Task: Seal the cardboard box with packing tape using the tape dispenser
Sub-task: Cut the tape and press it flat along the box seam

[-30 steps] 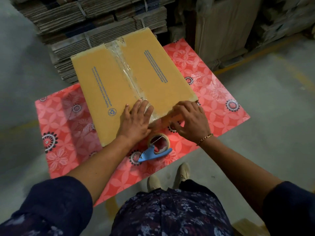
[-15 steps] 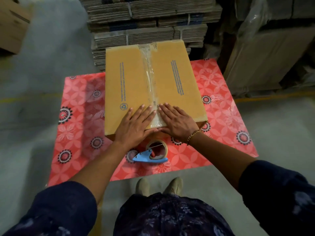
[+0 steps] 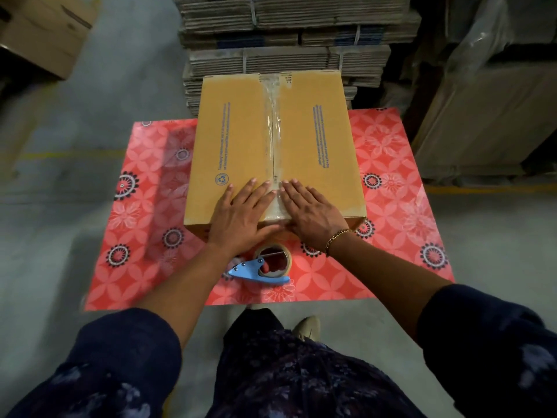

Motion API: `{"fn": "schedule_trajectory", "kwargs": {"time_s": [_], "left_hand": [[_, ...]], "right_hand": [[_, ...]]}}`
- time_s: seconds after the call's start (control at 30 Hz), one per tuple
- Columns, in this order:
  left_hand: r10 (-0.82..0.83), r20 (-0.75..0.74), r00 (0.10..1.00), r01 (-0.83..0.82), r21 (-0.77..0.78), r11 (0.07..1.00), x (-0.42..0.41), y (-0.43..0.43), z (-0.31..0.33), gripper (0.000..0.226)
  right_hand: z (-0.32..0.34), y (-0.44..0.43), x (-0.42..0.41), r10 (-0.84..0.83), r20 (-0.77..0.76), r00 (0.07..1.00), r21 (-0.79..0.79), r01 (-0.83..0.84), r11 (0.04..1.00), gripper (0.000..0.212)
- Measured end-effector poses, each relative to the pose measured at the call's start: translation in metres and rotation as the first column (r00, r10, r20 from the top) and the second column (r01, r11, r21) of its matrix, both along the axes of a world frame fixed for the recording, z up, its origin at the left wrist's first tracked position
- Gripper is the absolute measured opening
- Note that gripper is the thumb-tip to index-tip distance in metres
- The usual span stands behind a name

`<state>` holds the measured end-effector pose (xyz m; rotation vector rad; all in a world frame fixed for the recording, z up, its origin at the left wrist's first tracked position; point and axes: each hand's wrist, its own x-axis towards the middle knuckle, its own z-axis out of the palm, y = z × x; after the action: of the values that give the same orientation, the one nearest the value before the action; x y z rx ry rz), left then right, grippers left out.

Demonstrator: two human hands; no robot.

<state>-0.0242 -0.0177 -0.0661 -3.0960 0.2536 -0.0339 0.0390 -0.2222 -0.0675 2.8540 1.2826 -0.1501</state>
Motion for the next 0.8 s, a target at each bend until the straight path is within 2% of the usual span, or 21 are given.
{"fn": "schedule_trajectory", "kwargs": {"time_s": [0.13,0.3,0.4,0.6,0.7,0.8], "left_hand": [[0.008,-0.004,1.0,-0.008,0.058,0.998,0.0013,0.0008,-0.0031,0.085],[-0.019,-0.069,0.997,0.029,0.137,0.99,0.002,0.0046,-0.0057,0.108],[-0.013,-0.07,0.997,0.022,0.13,0.991,0.0011,0.0053,-0.0067,0.11],[-0.001,0.017,1.0,0.001,-0.011,1.0,-0.0012,0.0037,-0.0042,0.081],[-0.036,0.033,0.999,0.035,0.034,0.999,-0.0001,0.0022,-0.0045,0.077],[-0.064,0.009,0.998,0.063,0.068,0.996,0.001,0.0041,-0.005,0.078]], "right_hand": [[0.0029,-0.0018,-0.0001,0.008,-0.013,1.0,0.043,-0.008,0.999,0.073],[0.0042,-0.0001,-0.001,-0.019,-0.024,1.0,0.069,0.021,0.997,0.088],[-0.001,0.0008,-0.0007,-0.026,0.024,0.999,0.058,0.024,0.998,0.082],[-0.0014,0.0018,-0.0008,-0.006,0.021,1.0,0.016,0.006,1.0,0.079],[0.0005,-0.0017,0.0014,0.018,0.001,1.0,0.028,-0.018,0.999,0.076],[0.0028,-0.0031,0.0029,0.016,-0.057,0.998,0.041,-0.014,0.999,0.082]]}}
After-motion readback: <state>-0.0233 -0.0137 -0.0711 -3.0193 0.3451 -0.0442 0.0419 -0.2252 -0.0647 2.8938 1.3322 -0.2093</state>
